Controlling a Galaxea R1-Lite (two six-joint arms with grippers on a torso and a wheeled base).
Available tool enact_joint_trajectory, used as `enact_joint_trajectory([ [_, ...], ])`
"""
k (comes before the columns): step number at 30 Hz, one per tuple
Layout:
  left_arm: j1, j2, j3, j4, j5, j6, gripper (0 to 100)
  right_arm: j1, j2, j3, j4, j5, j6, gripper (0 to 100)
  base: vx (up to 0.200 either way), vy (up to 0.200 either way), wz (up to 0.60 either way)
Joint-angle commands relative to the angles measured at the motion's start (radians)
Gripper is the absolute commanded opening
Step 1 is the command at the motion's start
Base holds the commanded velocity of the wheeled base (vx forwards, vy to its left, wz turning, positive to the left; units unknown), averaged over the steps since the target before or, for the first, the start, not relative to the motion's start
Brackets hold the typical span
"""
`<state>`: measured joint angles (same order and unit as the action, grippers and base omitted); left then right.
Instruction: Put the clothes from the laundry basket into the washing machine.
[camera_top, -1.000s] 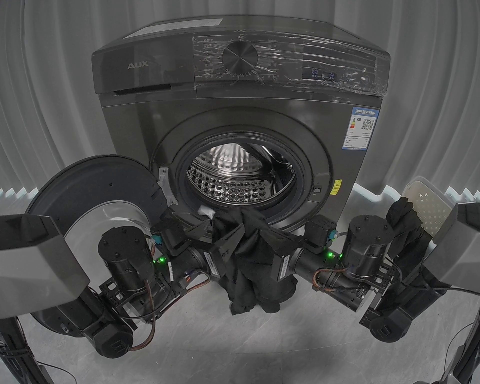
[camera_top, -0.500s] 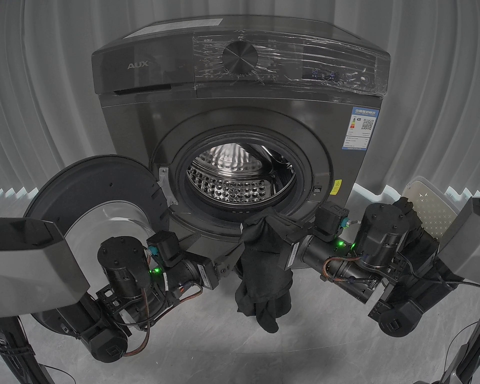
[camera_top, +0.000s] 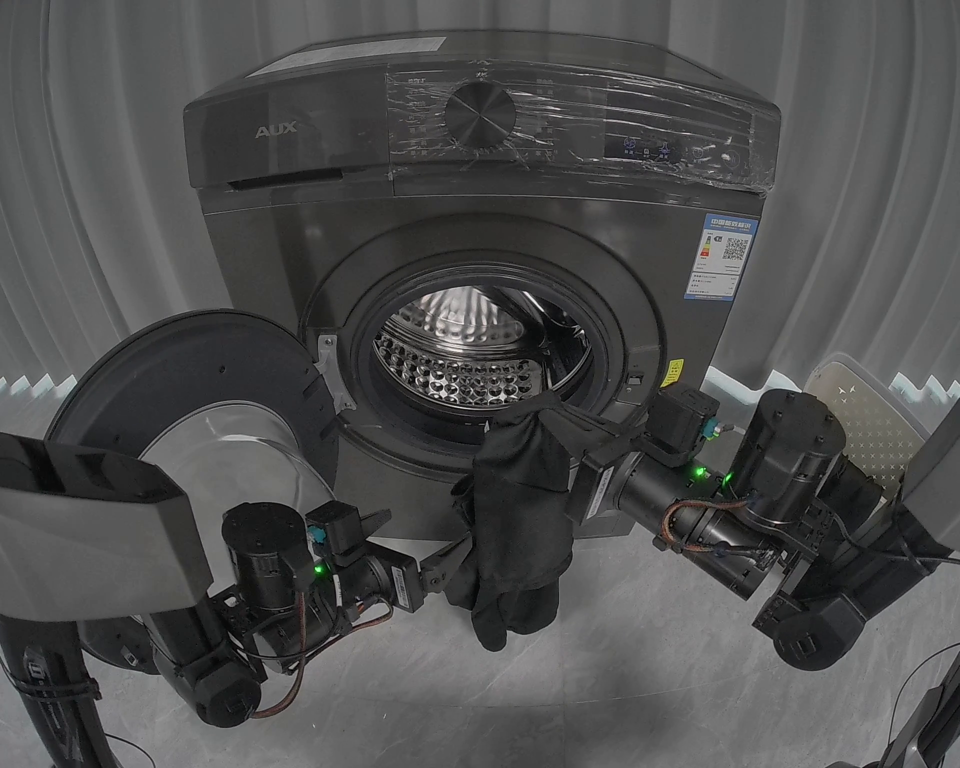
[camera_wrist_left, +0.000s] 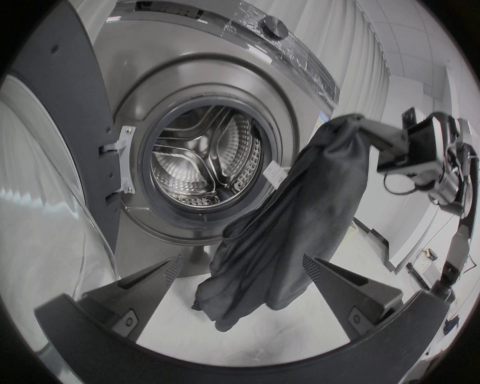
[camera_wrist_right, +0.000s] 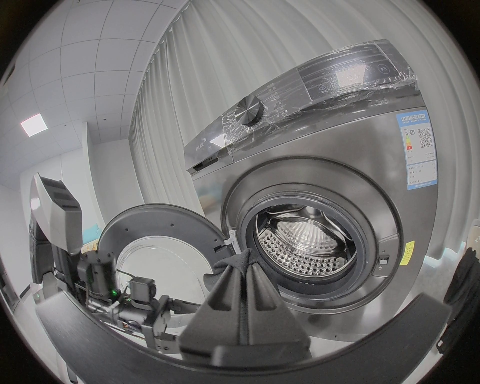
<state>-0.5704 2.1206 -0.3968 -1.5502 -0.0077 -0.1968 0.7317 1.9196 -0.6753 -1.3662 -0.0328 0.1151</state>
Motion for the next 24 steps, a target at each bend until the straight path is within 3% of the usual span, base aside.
enact_joint_trajectory([
  [1,0.026,0.094,-0.036,-0.001,0.0,0.027,100,0.008,-0.007,0.002,-0.001,-0.001,0.001,0,0.0,0.0,0.0],
  [13,0.044,0.208,-0.169,-0.001,0.008,0.03,100,0.018,-0.004,0.003,-0.001,-0.001,0.0,0,0.0,0.0,0.0],
  [24,0.049,0.288,-0.249,-0.001,-0.04,0.036,100,0.034,-0.005,0.005,-0.001,-0.003,0.0,0,0.0,0.0,0.0],
])
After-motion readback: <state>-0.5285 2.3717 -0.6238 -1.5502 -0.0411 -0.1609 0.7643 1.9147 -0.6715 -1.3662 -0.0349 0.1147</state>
